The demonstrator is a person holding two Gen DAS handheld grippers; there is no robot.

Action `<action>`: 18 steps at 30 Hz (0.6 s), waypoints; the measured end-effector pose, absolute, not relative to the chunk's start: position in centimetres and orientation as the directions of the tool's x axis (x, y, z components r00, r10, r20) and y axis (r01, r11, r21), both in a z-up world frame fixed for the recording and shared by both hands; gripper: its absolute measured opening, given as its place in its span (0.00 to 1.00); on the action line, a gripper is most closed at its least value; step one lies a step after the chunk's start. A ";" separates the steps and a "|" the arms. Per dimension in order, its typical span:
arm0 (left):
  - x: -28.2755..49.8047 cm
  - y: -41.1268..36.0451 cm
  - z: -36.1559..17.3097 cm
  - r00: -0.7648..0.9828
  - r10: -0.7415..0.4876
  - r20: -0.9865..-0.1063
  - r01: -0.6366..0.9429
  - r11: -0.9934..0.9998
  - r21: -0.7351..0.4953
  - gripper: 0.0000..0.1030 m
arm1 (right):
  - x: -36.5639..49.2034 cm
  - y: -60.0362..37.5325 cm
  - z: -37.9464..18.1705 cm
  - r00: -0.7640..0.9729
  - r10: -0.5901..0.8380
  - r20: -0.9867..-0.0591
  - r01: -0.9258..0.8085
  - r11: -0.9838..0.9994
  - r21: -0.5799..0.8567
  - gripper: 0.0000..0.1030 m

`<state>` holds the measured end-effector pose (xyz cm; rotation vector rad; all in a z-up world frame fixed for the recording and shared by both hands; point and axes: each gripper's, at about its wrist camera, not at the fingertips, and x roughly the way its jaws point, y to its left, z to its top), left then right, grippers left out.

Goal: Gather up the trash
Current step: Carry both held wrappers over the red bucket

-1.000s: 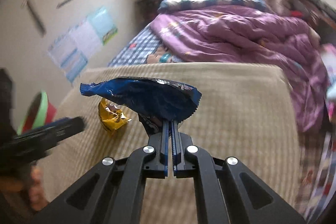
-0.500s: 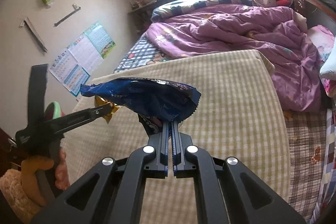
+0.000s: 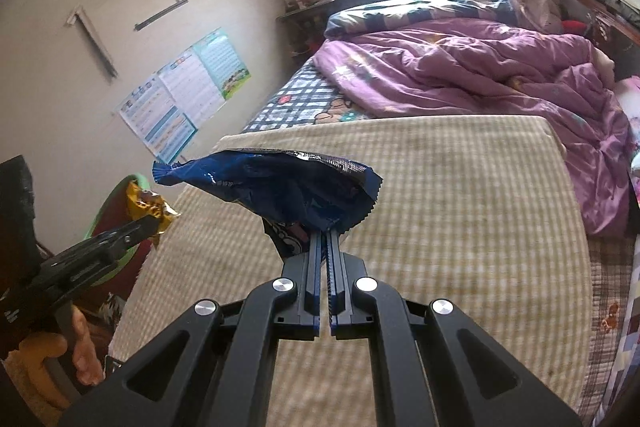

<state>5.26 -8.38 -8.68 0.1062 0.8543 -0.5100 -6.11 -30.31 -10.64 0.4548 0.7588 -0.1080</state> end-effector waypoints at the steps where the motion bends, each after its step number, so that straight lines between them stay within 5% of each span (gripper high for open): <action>1: 5.1 -7.8 -8.5 0.551 -0.384 -0.741 0.463 0.879 -0.111 0.27 | -5.9 -29.7 -10.5 0.726 0.075 -0.683 0.246 0.900 0.360 0.03; 18: 7.2 5.0 -6.8 0.659 -0.273 -0.701 0.283 0.953 -0.105 0.27 | -2.4 -20.6 -8.7 0.728 0.142 -0.671 0.140 0.927 0.348 0.03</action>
